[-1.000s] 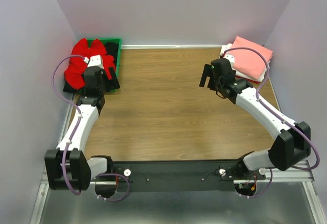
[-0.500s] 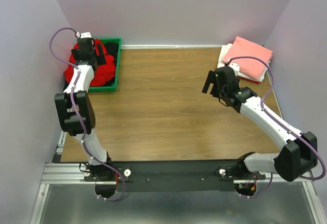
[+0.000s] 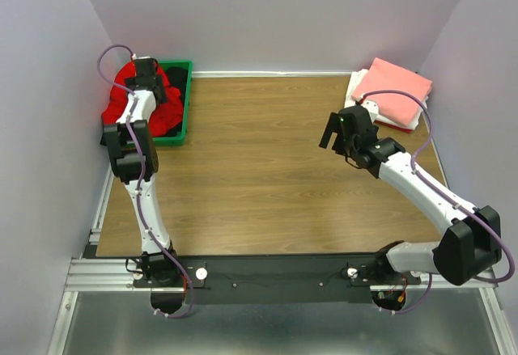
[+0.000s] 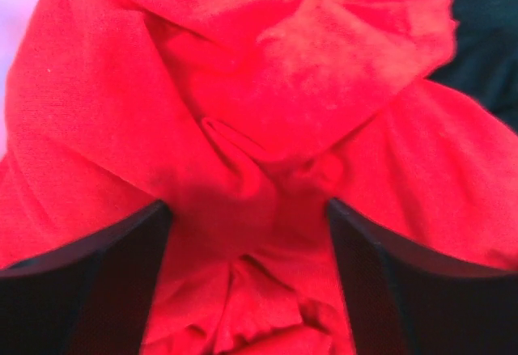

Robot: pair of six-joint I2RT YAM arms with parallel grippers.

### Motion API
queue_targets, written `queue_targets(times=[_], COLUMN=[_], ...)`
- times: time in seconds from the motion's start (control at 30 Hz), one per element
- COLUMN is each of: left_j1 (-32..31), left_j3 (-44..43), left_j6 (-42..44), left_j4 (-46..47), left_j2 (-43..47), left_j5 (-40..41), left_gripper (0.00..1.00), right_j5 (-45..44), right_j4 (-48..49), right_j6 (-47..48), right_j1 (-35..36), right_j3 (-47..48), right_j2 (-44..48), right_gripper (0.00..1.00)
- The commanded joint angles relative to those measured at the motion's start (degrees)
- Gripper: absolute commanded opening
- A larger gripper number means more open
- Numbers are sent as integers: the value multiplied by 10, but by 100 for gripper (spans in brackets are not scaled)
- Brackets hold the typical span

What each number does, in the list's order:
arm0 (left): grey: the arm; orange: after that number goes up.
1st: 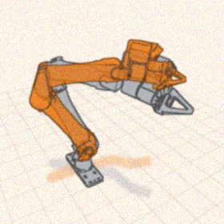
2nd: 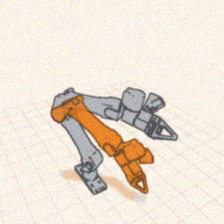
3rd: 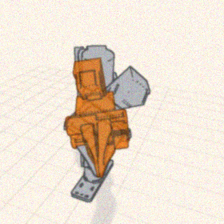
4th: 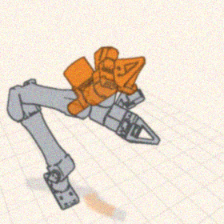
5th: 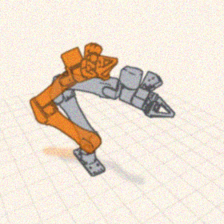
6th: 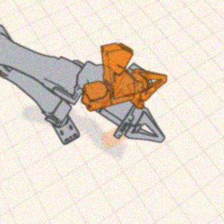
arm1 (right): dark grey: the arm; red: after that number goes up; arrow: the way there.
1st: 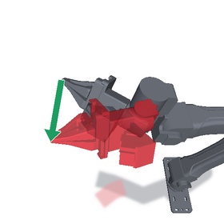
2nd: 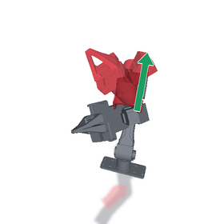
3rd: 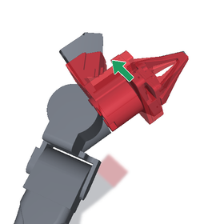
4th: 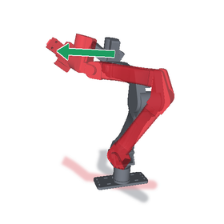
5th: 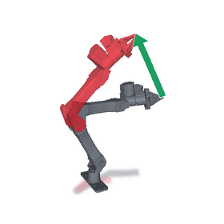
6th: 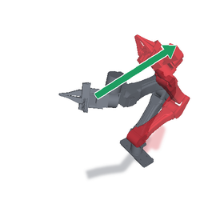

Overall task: Fold and stack the t-shirts
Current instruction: Grab the tshirt from the pile

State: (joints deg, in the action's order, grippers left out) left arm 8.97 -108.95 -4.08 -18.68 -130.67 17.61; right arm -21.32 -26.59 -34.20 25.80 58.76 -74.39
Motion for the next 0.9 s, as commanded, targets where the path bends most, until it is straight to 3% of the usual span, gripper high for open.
queue_targets(times=[0.0, 0.3, 0.47, 0.67, 0.87], left_j1=[10, 10, 10, 10, 3], left_j3=[-31, -19, -15, -17, -14], left_j6=[2, 2, 7, 4, 8], left_j4=[-13, -17, -25, -27, -19], left_j2=[-20, 9, 70, 224, 345], left_j5=[28, 32, 9, -33, -172], left_gripper=[78, 1, 0, 0, 0], right_j5=[-7, -7, 2, 1, -9], right_j4=[4, 4, 5, 7, 10], right_j6=[-11, 0, 7, 14, 23], right_j1=[-3, -2, -2, -2, -2], right_j3=[14, 31, 43, 53, 58], right_j2=[-15, -42, -57, -65, -65], right_gripper=[100, 100, 100, 100, 100])
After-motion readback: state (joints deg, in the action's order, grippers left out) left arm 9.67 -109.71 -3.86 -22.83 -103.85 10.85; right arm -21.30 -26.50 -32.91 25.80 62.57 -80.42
